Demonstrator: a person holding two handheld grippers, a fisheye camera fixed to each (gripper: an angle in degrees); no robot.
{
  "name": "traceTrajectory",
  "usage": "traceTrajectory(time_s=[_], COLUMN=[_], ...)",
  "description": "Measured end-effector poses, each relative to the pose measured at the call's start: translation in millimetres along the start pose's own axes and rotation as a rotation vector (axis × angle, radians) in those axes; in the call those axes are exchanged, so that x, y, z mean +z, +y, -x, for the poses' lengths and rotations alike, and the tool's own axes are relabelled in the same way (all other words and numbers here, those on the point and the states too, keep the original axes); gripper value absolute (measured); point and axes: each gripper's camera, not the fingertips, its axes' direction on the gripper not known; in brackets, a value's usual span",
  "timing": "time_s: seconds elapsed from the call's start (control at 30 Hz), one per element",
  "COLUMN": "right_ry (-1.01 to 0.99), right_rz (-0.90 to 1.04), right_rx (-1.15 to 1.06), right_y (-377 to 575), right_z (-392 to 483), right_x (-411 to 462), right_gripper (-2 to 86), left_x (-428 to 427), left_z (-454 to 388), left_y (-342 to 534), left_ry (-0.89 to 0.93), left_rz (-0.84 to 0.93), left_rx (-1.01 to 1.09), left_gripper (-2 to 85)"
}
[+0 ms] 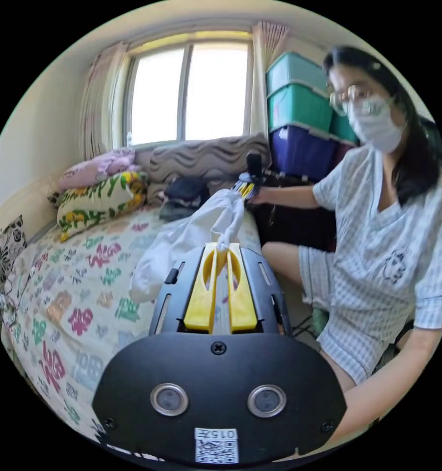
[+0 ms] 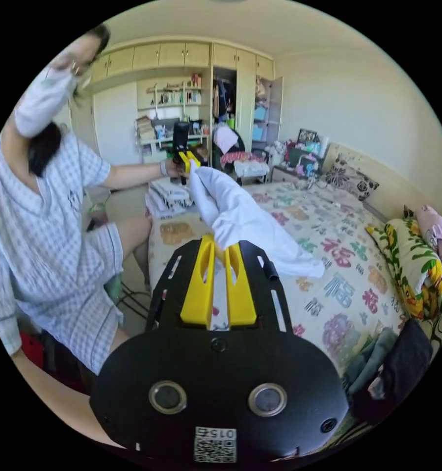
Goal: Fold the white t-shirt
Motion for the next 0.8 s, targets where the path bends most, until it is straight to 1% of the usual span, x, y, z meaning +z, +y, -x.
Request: traceTrajectory(time_s=[0.07, 0.13, 0.2, 0.27, 0.33, 0.4, 0.47, 0.5, 0.53, 0.57, 0.6, 0.63, 0.7, 0.77, 0.8], right_ry=[0.001, -0.008, -0.04, -0.024, 0.057, 0.189, 0.178, 0.159, 0.151, 0.134, 0.108, 0.088, -0.004, -0.036, -0.047], right_rz=[0.101, 0.234, 0.447, 0.508, 0.562, 0.661, 0.726, 0.758, 0.762, 0.735, 0.664, 0.621, 0.438, 0.347, 0.362], right_rx=[0.005, -0.002, -0.007, -0.011, -0.037, -0.068, -0.076, -0.044, -0.015, 0.067, 0.167, 0.209, 0.33, 0.381, 0.382], right_y=[23.2, 46.9, 68.6, 72.1, 68.1, 64.8, 66.7, 67.6, 67.1, 63.4, 56.6, 52.8, 36.3, 25.3, 20.2], right_z=[20.2, 42.4, 69.2, 86.5, 100.7, 112.9, 116.5, 114.6, 112.4, 105.7, 96.5, 91.7, 73.7, 61.9, 56.5], right_x=[38.7, 78.6, 121.7, 134.8, 137.8, 135.9, 131.8, 127.5, 124.7, 117.5, 109.8, 107.0, 105.1, 117.1, 133.2], right_gripper=[3.8, 3.6, 3.8, 3.8, 3.6, 2.4, 1.0, 0.2, 0.0, -0.2, -0.4, -0.5, -0.6, -0.6, -0.6], left_x=[41.0, 90.3, 112.9, 119.8, 118.6, 115.9, 106.1, 96.8, 89.4, 87.5, 88.8, 97.2, 118.3, 145.2, 164.2], left_z=[-23.0, -50.4, -68.6, -84.4, -100.2, -104.3, -105.5, -105.0, -103.3, -102.5, -100.9, -96.6, -87.7, -76.3, -68.9], left_y=[39.1, 86.3, 111.4, 126.5, 134.7, 136.8, 135.4, 131.9, 127.7, 125.2, 119.5, 114.5, 110.0, 112.4, 119.2], left_ry=[-0.028, 0.007, 0.068, 0.033, -0.008, -0.01, -0.012, -0.032, -0.069, -0.083, -0.092, -0.099, -0.089, -0.062, -0.047], left_rz=[0.103, 0.259, 0.333, 0.36, 0.393, 0.445, 0.432, 0.382, 0.315, 0.277, 0.206, 0.17, 0.155, 0.18, 0.24], left_rx=[-0.06, -0.163, -0.239, -0.304, -0.336, -0.371, -0.4, -0.423, -0.455, -0.467, -0.477, -0.496, -0.514, -0.55, -0.571], left_gripper=[0.8, 0.8, 0.8, 0.6, 0.2, 0.2, 0.6, 1.3, 2.2, 3.2, 5.3, 6.0, 6.1, 5.3, 4.2])
